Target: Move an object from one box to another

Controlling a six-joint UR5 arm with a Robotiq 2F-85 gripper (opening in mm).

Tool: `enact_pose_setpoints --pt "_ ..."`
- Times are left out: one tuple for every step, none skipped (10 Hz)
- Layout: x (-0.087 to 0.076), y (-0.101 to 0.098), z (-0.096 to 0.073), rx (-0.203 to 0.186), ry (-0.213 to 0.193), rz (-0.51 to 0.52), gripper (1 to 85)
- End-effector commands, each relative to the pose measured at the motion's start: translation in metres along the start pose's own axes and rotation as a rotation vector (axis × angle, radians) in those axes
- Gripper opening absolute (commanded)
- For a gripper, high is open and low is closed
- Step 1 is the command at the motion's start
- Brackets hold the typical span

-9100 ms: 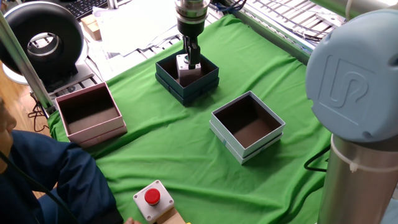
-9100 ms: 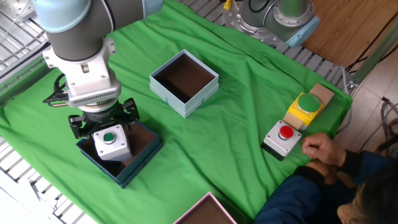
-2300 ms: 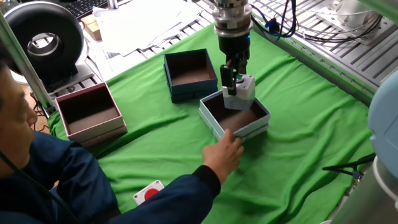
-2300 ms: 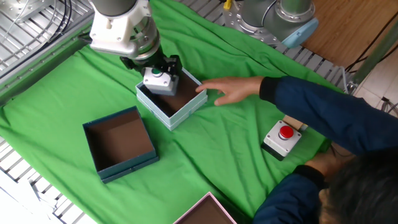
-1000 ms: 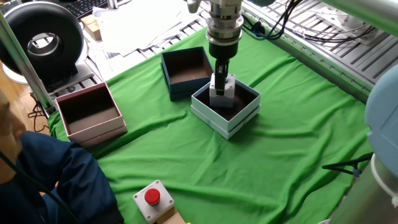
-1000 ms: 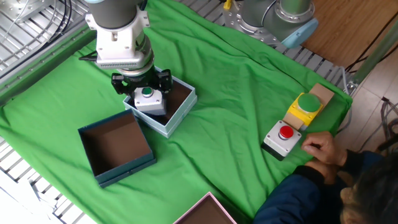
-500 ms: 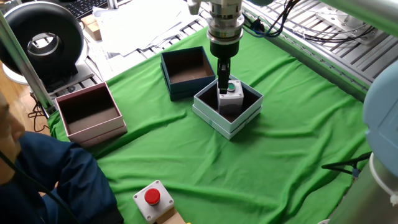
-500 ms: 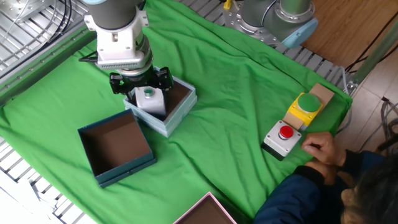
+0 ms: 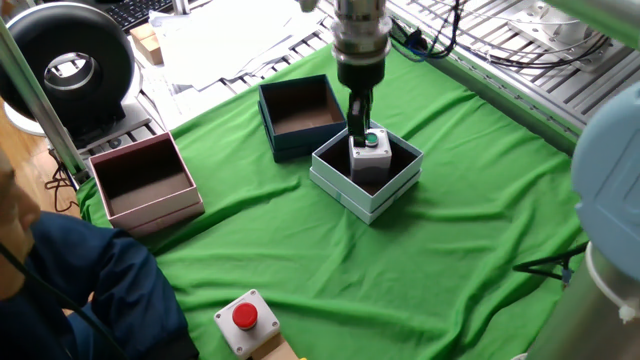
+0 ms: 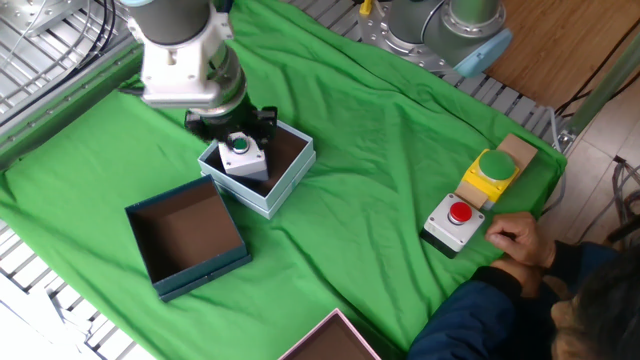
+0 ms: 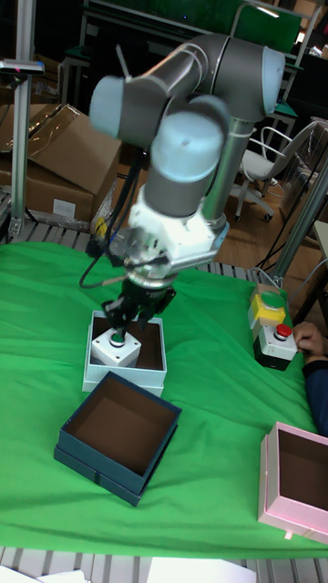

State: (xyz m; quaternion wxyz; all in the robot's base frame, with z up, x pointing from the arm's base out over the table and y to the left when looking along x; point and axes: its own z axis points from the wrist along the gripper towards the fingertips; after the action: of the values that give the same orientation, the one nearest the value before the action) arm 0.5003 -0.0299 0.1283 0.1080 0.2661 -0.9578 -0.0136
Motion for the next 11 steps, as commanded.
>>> enact_pose_setpoints --pt "-0.031 0.005 -0.066 0.074 -0.102 0.216 1.0" --pt "-0.060 0.006 -0.074 0.076 -0.232 0.263 1.0" --pt "-0.074 0.018 -0.077 0.021 -0.279 0.311 1.0" --pt "-0.078 0.016 -0.077 0.026 -0.290 0.321 1.0" --pt "-0.083 0.019 -0.077 0.009 -0.298 0.338 1.0" --pt "-0.084 0.017 -0.076 0.012 -0.295 0.336 1.0" --pt "-0.083 0.013 -0.075 0.025 -0.290 0.330 1.0" --pt "-0.084 0.011 -0.075 0.024 -0.292 0.328 1.0" --pt "-0.085 0.010 -0.075 0.027 -0.295 0.324 1.0" --pt "-0.088 0.010 -0.075 0.023 -0.299 0.328 1.0" --pt "-0.090 0.010 -0.075 0.018 -0.303 0.331 1.0"
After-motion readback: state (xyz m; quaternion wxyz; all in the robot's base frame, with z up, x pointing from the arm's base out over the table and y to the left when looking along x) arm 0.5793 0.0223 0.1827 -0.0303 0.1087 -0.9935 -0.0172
